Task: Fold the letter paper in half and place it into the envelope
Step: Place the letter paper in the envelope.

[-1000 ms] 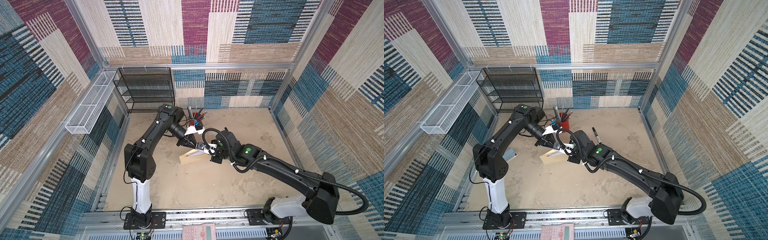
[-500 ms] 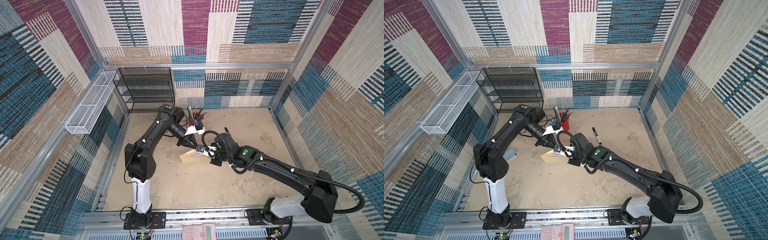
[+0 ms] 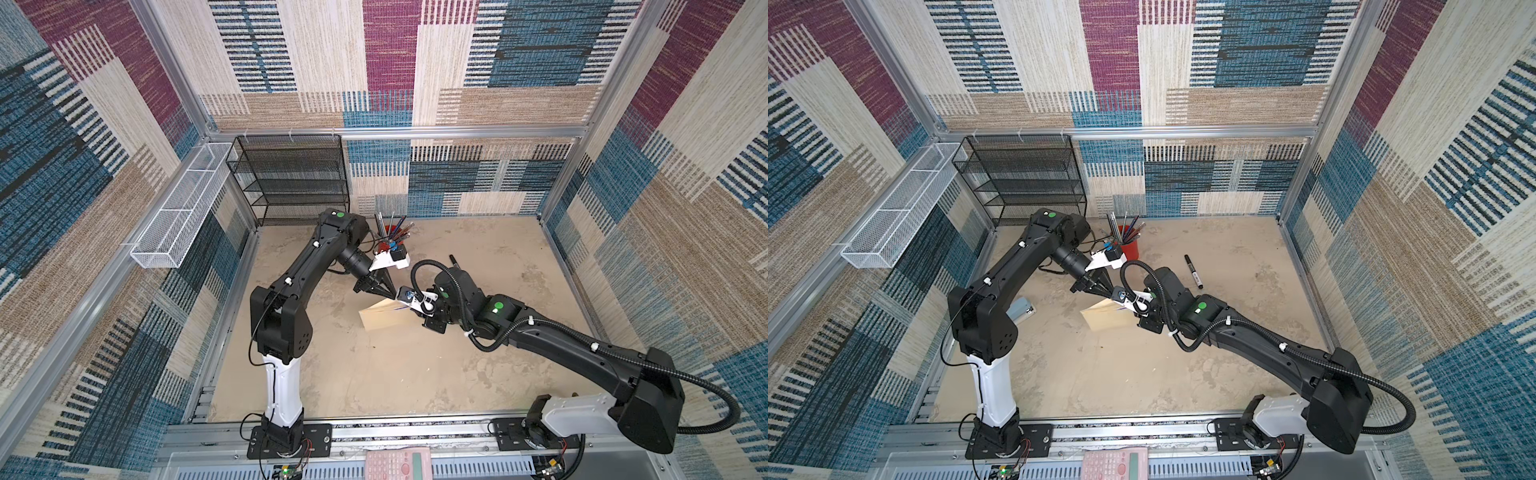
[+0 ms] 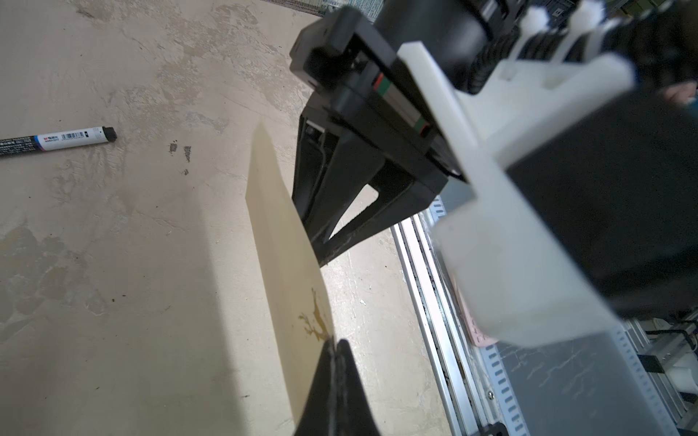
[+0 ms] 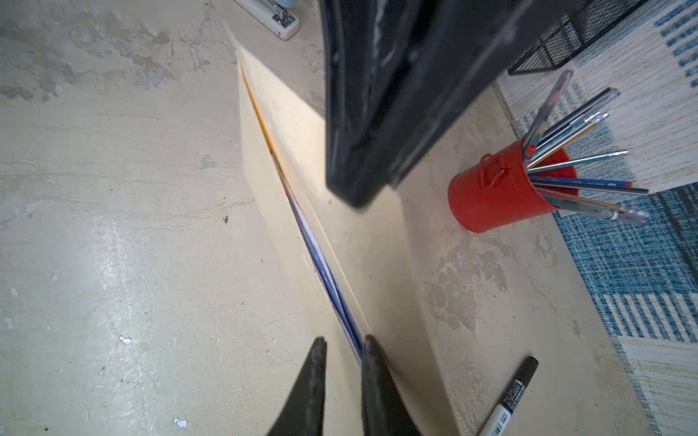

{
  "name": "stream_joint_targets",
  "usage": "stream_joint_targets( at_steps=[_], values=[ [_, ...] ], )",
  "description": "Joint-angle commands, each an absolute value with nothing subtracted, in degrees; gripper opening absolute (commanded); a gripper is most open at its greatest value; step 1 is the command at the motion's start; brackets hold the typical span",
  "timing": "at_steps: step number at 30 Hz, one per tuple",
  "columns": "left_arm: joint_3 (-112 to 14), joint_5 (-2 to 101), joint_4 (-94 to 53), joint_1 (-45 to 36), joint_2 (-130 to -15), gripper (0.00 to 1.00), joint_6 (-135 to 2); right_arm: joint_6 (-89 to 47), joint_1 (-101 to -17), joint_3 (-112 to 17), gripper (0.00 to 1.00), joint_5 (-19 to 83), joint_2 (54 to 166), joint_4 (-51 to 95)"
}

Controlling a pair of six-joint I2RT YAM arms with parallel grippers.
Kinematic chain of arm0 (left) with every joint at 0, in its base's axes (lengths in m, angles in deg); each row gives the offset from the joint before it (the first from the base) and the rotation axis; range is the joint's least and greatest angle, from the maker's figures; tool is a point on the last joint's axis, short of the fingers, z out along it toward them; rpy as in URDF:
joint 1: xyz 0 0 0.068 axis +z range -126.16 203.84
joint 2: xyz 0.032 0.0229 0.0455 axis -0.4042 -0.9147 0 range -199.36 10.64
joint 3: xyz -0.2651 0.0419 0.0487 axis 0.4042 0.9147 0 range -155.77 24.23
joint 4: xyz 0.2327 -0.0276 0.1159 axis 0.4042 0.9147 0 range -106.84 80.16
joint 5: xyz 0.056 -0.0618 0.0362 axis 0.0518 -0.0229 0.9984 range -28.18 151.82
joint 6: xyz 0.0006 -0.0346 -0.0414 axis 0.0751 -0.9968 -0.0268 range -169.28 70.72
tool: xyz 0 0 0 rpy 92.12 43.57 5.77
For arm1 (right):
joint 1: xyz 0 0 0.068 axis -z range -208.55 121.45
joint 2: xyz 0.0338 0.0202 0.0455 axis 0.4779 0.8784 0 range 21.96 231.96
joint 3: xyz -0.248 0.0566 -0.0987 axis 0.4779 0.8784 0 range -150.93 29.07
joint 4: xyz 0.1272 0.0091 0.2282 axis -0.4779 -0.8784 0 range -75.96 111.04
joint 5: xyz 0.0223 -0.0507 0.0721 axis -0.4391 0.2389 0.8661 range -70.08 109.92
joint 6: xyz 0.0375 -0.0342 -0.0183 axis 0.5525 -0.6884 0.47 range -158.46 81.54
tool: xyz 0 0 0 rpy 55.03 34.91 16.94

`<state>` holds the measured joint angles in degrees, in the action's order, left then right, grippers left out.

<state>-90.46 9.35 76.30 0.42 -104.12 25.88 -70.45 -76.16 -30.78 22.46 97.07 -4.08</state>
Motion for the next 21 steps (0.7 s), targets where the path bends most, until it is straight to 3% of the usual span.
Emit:
stream_joint_targets(
  at_steps=[1,8,15,18,21],
  values=[
    [-90.5,8.6,79.0,0.3,-104.3,0.0,25.8,-69.4,-76.2,-31.2,0.12,23.0,96.7,-3.2],
    [-90.7,8.6,79.1,0.2,-104.1,0.0,25.8,-68.5,-76.2,-29.9,0.05,23.0,97.4,-3.3],
    [-90.7,8.8,79.0,0.2,-104.0,0.0,25.8,-67.8,-76.2,-28.7,0.04,23.0,98.0,-3.5],
    [-90.8,8.7,79.0,0.3,-104.1,0.0,25.9,-67.3,-76.2,-29.0,0.05,23.3,97.8,-3.4],
    [-90.8,8.8,79.0,0.2,-104.4,0.0,25.8,-66.2,-76.2,-30.6,0.14,24.3,95.8,-2.4]
  ],
)
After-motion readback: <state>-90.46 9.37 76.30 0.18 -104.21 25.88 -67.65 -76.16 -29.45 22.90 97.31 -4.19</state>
